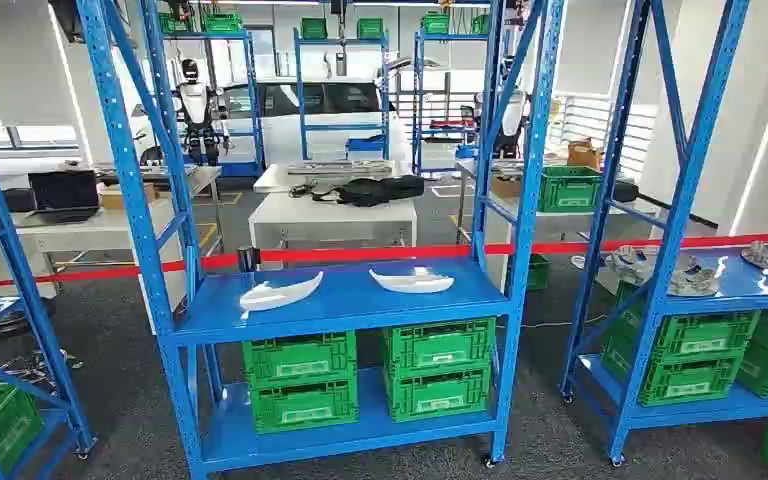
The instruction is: Take the parts from the cabinet and place them on the table.
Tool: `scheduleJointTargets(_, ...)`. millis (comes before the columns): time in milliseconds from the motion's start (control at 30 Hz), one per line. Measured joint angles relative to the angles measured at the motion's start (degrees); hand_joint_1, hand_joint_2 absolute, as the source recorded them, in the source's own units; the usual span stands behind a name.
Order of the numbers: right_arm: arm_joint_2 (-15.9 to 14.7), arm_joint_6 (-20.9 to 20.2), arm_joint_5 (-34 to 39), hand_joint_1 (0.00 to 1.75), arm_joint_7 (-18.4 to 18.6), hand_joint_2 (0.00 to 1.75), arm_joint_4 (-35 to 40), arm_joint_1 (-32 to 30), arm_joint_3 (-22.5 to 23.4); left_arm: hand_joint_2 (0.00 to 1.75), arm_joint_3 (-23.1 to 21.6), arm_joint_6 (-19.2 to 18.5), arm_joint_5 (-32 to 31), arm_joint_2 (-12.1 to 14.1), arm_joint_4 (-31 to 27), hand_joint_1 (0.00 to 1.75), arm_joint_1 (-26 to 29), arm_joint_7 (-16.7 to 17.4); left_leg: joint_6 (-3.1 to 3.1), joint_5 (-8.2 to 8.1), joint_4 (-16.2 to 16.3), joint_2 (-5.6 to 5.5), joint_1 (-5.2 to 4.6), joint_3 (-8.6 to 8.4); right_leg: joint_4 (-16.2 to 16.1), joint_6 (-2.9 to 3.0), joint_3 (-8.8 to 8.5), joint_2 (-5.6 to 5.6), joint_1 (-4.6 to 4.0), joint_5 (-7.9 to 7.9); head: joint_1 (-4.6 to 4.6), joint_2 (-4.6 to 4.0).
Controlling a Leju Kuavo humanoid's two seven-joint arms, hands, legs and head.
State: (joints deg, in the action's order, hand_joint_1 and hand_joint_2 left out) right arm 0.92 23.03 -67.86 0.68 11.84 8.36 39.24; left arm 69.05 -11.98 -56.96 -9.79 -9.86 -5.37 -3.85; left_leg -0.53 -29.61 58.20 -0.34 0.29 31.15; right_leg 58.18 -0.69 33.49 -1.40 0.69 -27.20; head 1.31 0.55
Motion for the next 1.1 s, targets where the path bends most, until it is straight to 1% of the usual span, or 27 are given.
scheduleJointTargets(33, -0.35, 1.44, -0.57, 0.00, -0.96, 0.00, 0.15, 0.90, -1.29, 0.00, -0.22, -0.17, -0.26, 0.00, 0.02, 0.00, 0.00, -0.35, 0.01, 0.01, 0.01, 0.00, 0.00, -0.04, 0.00, 0.00, 0.00, -0.01, -0.01, 0.00, 0.00, 0.00)
scheduleJointTargets(100, -1.14, 2.96, -1.58, 0.00, -2.48, 0.00, 0.29, 2.78, -3.18, 0.00, -0.76, -0.83, -0.66, -0.02, 0.02, 0.00, 0.01, -0.88, 0.03, 0.04, 0.02, -0.01, 0.00, -0.27, 0.00, -0.04, 0.00, -0.03, 0.00, 0.05, -0.02, 0.00)
scheduleJointTargets(133, -1.38, 3.33, -2.35, 0.00, -2.54, 0.00, 0.31, 3.60, -4.04, 0.00, -0.85, -1.07, -0.74, -0.02, 0.02, 0.00, 0.01, -1.03, 0.02, 0.09, 0.02, -0.02, 0.00, -0.39, 0.00, -0.03, 0.00, -0.03, -0.01, 0.08, 0.00, 0.00)
scheduleJointTargets(267, -2.87, 5.19, -6.70, 0.00, 0.19, 0.00, 0.55, 6.93, -7.25, 0.00, -1.29, -2.49, -1.27, -0.15, 0.02, 0.00, -0.06, -0.98, 0.01, 0.10, 0.02, -0.02, 0.01, -0.44, 0.02, -0.04, 0.01, -0.03, -0.02, 0.10, -0.02, 0.00)
scheduleJointTargets(333, -3.65, 5.45, -7.48, 0.00, 0.74, 0.00, 0.57, 8.31, -8.47, 0.00, -1.51, -2.62, -1.46, -0.24, 0.02, 0.00, -0.18, -0.96, 0.01, 0.10, 0.02, -0.04, 0.00, -0.43, 0.02, -0.04, 0.00, -0.03, -0.01, 0.10, -0.02, 0.00)
scheduleJointTargets(367, -3.79, 5.69, -7.63, 0.00, 0.72, 0.00, 0.57, 8.76, -8.84, 0.00, -1.53, -2.69, -1.51, -0.28, 0.02, 0.00, -0.23, -0.94, 0.01, 0.10, 0.02, -0.04, 0.01, -0.43, 0.02, -0.04, 0.01, -0.03, -0.02, 0.09, -0.02, 0.00)
scheduleJointTargets(433, -4.24, 7.47, -8.31, 0.00, 0.61, 0.00, 0.66, 9.49, -9.45, 0.00, -1.55, -3.37, -1.55, -0.33, 0.02, 0.00, -0.31, -0.81, 0.01, 0.10, 0.02, -0.04, 0.00, -0.40, 0.02, -0.04, -0.01, 0.00, 0.00, 0.09, 0.00, 0.00)
scheduleJointTargets(500, -4.79, 9.06, -9.20, 0.00, -0.07, 0.00, 0.96, 11.14, -10.42, 0.00, -1.62, -4.00, -1.68, -0.33, 0.02, 0.00, -0.46, -0.68, 0.00, 0.09, 0.02, -0.01, -0.02, 0.05, 0.04, -0.04, 0.05, -0.04, 0.04, 0.10, 0.00, 0.00)
scheduleJointTargets(567, -5.34, 8.97, -9.62, 0.00, -0.33, 0.00, 1.23, 13.48, -11.11, 0.00, -1.96, -4.33, -1.77, -0.39, 0.02, 0.00, -0.87, -0.55, 0.01, 0.09, 0.02, 0.05, -0.05, -0.01, 0.04, -0.05, 0.07, -0.07, 0.05, 0.10, -0.02, 0.00)
scheduleJointTargets(600, -5.69, 9.04, -9.62, 0.00, -0.44, 0.00, 1.36, 14.59, -11.40, 0.00, -2.12, -4.46, -1.82, -0.46, 0.02, 0.00, -1.01, -0.57, 0.02, 0.10, 0.02, 0.04, -0.04, -0.30, 0.04, -0.08, 0.06, -0.11, 0.04, 0.13, -0.02, 0.00)
scheduleJointTargets(700, -5.86, 9.54, -10.39, 0.00, -1.84, 0.00, 1.64, 17.36, -12.14, 0.00, -2.36, -4.98, -1.86, -0.52, 0.02, 0.00, -1.14, -0.88, 0.00, 0.19, 0.03, 0.04, -0.04, -0.34, 0.06, -0.07, 0.08, -0.09, 0.05, 0.23, 0.00, 0.00)
scheduleJointTargets(800, -5.86, 9.23, -11.96, 0.00, -1.86, 0.00, 1.77, 20.88, -13.72, 0.00, -2.45, -5.18, -1.86, -0.79, 0.02, 0.00, -1.57, -1.58, 0.01, 0.22, 0.03, 0.03, -0.05, -0.36, 0.08, -0.06, 0.11, -0.10, 0.08, 0.24, -0.02, 0.00)
scheduleJointTargets(867, -5.77, 10.30, -13.12, 0.00, -1.71, 0.00, 1.99, 23.07, -14.89, 0.00, -2.49, -5.29, -2.16, -0.98, 0.02, 0.00, -1.77, -1.97, 0.04, 0.25, 0.03, -0.03, -0.06, -0.35, 0.08, -0.06, 0.09, -0.06, 0.08, 0.24, 0.00, 0.00)
scheduleJointTargets(967, -5.45, 12.05, -13.43, 0.00, -2.72, 0.00, 2.23, 26.24, -16.27, 0.00, -2.71, -5.64, -2.71, -1.16, 0.02, 0.00, -1.88, -2.06, -0.02, 0.28, 0.04, -0.02, -0.06, -0.37, 0.09, -0.05, 0.11, -0.07, 0.07, 0.25, 0.00, 0.00)
scheduleJointTargets(1100, -5.25, 12.10, -13.75, 0.00, -2.72, 0.00, 2.45, 28.18, -17.41, 0.00, -3.02, -5.68, -2.71, -1.33, 0.02, 0.00, -1.90, -2.03, -0.01, 0.29, 0.04, -0.09, -0.06, -0.34, 0.09, -0.05, 0.09, 0.00, 0.07, 0.25, 0.00, 0.00)
